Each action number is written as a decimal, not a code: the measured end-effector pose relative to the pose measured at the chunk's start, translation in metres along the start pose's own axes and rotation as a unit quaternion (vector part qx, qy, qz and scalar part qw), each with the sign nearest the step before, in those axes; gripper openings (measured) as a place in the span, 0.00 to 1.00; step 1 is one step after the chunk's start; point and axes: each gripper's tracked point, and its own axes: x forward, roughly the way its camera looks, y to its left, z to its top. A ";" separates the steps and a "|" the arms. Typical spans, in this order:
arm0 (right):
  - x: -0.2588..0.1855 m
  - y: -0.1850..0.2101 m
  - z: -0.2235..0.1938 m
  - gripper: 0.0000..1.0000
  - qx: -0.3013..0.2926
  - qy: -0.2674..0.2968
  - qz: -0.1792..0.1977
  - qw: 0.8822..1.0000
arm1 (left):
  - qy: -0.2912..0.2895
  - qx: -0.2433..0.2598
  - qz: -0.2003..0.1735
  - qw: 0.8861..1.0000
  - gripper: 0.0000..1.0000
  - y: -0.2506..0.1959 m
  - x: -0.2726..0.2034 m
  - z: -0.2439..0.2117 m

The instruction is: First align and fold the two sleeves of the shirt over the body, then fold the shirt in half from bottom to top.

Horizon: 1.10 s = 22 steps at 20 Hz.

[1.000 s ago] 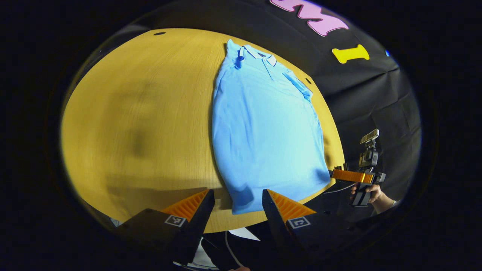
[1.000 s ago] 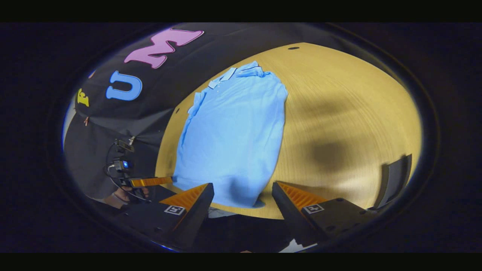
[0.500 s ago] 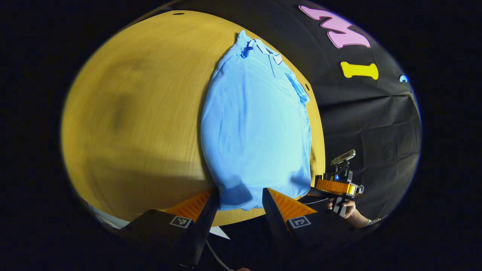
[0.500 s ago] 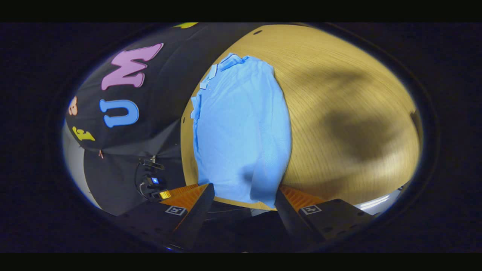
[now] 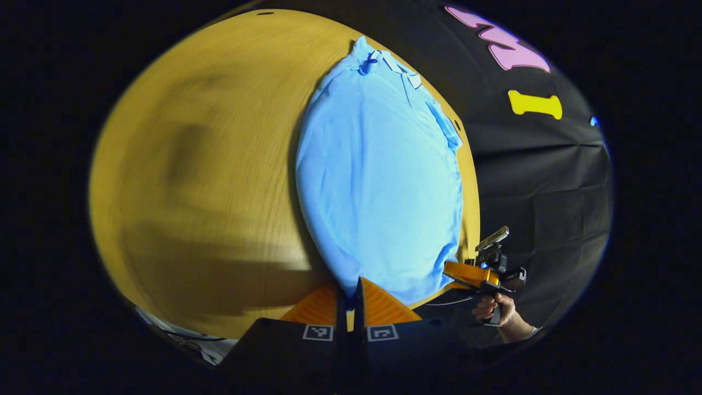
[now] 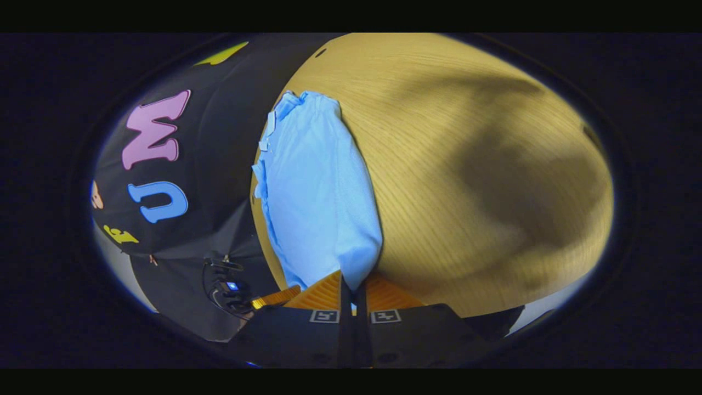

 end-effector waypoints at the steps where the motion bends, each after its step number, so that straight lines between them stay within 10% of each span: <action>1: -0.004 0.001 0.000 0.06 -0.012 0.005 -0.002 1.000 | -0.001 0.016 0.003 1.000 0.07 0.000 -0.001 0.000; 22: -0.031 0.230 0.137 0.06 -0.219 -0.098 0.186 0.953 | -0.193 0.214 0.029 0.957 0.06 -0.100 -0.088 0.204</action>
